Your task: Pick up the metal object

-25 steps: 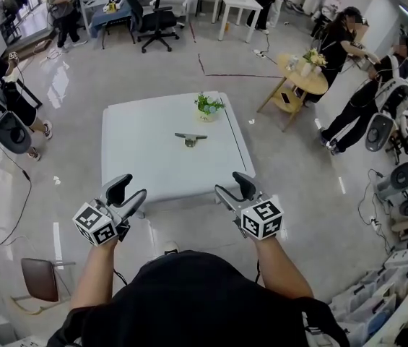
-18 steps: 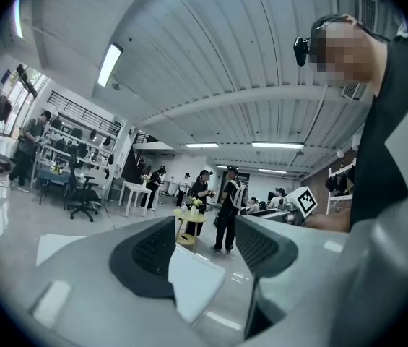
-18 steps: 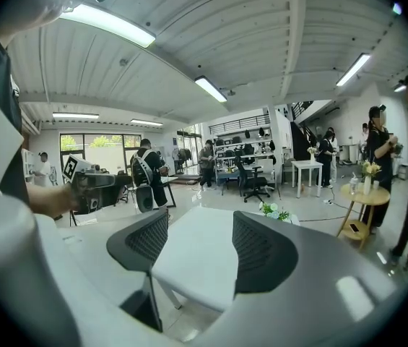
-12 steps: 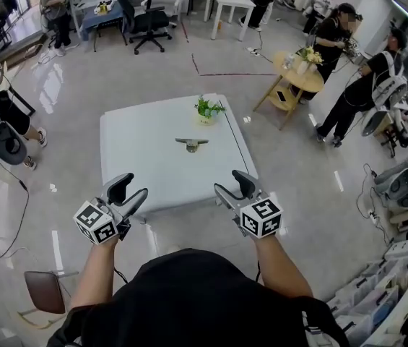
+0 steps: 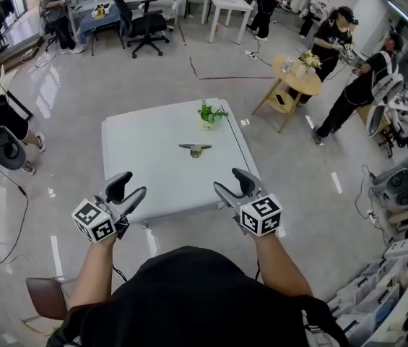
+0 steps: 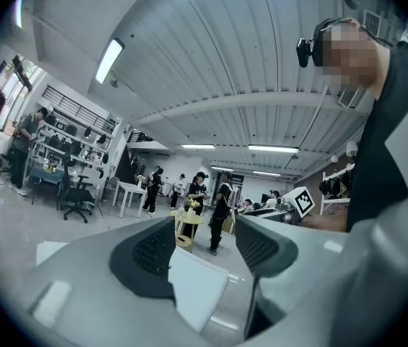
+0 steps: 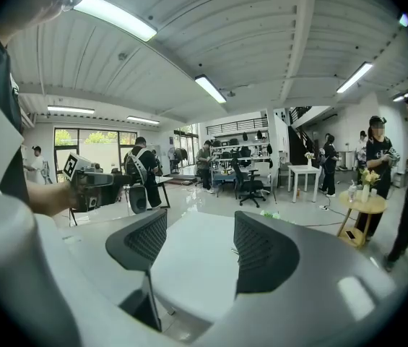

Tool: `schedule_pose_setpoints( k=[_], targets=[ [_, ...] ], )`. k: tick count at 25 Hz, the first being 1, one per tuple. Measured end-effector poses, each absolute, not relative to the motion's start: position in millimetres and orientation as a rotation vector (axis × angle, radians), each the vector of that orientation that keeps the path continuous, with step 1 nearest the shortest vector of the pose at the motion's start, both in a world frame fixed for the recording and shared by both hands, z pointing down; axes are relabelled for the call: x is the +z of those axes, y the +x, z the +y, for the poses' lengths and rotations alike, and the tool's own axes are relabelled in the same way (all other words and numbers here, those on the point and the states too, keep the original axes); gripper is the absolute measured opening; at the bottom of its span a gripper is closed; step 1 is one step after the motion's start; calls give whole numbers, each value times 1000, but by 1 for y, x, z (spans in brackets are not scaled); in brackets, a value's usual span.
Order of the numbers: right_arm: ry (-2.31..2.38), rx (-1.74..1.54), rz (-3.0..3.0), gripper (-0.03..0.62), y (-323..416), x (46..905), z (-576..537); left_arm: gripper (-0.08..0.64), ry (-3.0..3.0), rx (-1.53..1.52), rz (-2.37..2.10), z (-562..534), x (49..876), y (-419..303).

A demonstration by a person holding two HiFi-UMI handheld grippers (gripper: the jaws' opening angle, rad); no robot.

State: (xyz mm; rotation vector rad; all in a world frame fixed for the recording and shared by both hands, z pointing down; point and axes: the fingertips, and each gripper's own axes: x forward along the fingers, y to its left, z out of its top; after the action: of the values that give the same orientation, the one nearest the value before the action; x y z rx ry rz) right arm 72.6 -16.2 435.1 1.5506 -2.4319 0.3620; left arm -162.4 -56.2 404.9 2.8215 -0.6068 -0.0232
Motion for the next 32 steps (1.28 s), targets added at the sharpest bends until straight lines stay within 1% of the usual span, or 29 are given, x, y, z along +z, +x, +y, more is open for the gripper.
schedule_pose_setpoints(
  k=[11, 32],
  targets=[
    [1547, 343, -2433, 324, 51, 430, -23, 255, 2803, -50, -601, -60, 409, -191],
    [1513, 346, -2438, 325, 58, 442, -50, 255, 2815, -34, -677, -81, 396, -200]
  ],
)
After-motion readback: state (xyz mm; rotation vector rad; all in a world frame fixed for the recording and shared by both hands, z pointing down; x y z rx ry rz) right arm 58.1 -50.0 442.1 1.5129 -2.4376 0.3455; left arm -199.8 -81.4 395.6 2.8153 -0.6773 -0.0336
